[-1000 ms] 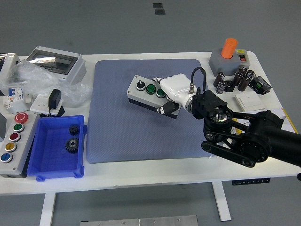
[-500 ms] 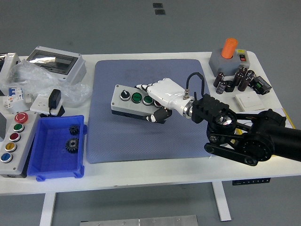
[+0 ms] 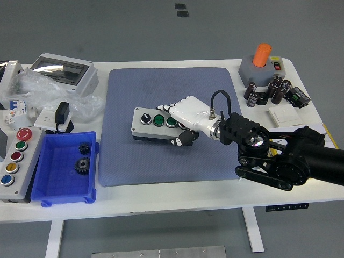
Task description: Pick up the button,place it on the desk,press the button,press the button
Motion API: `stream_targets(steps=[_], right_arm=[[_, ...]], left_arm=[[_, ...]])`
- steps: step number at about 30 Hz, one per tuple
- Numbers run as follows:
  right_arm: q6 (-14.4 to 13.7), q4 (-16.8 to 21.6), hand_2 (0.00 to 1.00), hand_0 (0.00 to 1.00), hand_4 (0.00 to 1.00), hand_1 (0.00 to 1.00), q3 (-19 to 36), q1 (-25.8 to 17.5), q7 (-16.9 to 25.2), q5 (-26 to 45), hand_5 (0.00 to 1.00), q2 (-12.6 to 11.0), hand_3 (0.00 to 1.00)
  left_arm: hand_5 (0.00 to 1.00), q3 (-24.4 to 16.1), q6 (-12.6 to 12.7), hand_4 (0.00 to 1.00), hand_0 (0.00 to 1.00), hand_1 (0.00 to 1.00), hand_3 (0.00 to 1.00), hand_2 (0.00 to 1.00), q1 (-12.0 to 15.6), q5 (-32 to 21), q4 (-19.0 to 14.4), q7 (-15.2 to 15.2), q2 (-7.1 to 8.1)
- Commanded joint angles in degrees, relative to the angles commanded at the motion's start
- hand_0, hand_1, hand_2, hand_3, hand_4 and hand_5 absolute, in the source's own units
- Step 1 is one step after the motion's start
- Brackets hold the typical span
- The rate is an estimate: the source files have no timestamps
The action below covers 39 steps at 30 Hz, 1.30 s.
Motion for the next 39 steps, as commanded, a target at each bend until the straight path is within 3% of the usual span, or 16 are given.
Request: stream_targets(steps=[10,11,16,17,22,23,28,29,34,35,39], right_arm=[[3.45,-0.34,0.447,0.552,0.066,0.569,-0.02,0.38,-1.04,-0.21,0.002,0.39,0.543],[3.78,-0.35,0.502,0.574,0.071,0.607,-0.03,0.43,-1.07,0.15,0.002,0.39,0.555],[5.57,-0.19,0.502,0.574,0.071,0.607,0.06,0.86,-1.4,1.9,0.002,0.22,0.555],[5.79,-0.19,0.649,0.632,0.09,0.661,0.08,0.94,-1.44,2.07,0.002,0.19,0.624],[6.7,-0.41,0.649,0.632,0.09,0.661,0.09,1.26,-1.73,2.09,0.002,0.07,0.624],[6.85,-0.43,0.69,0.674,0.148,0.673,0.09,1.3,-1.83,2.02,0.002,0.06,0.696],[7.75,-0.38,0.69,0.674,0.148,0.673,0.13,1.53,-2.35,1.59,0.002,0.01,0.696],[7.98,-0.4,0.719,0.696,0.385,0.675,0.13,1.6,-2.4,1.66,0.002,0.0,0.766],[8.66,-0.58,0.719,0.696,0.385,0.675,0.19,1.87,-2.35,2.42,0.002,-0.07,0.766],[8.76,-0.61,0.79,0.718,0.499,0.696,0.22,1.91,-2.32,2.55,0.002,-0.08,0.917],[9.31,-0.67,0.79,0.718,0.499,0.696,0.31,2.05,-2.26,2.96,0.002,-0.15,0.917]], left_arm=[[0.218,-0.23,-0.01,0.545,0.587,0.554,0.587,0.53,-0.07,0.21,0.0,0.06,0.05],[0.219,-0.27,-0.02,0.546,0.587,0.554,0.586,0.53,-0.09,0.25,0.0,0.05,0.06],[0.219,-0.51,-0.21,0.546,0.587,0.554,0.586,0.53,-0.1,0.4,0.0,-0.01,0.13],[0.218,-0.55,-0.25,0.544,0.587,0.553,0.587,0.529,-0.09,0.42,0.0,-0.01,0.14],[0.218,-0.77,-0.56,0.544,0.587,0.553,0.587,0.529,-0.08,0.5,0.0,-0.17,0.17],[0.219,-0.79,-0.63,0.542,0.587,0.552,0.585,0.528,-0.08,0.48,0.0,-0.21,0.18],[0.219,-1.01,-0.97,0.542,0.587,0.552,0.585,0.528,-0.01,0.52,0.0,-0.39,0.2],[0.213,-1.05,-1.04,0.536,0.587,0.549,0.583,0.527,0.0,0.53,0.0,-0.44,0.19],[0.213,-1.24,-1.35,0.536,0.587,0.549,0.583,0.527,-0.08,0.58,0.0,-0.66,0.19],[0.206,-1.28,-1.43,0.525,0.587,0.546,0.58,0.524,-0.1,0.6,0.0,-0.71,0.2],[0.206,-1.42,-1.83,0.525,0.587,0.546,0.58,0.524,-0.11,0.55,0.0,-0.9,0.25]])
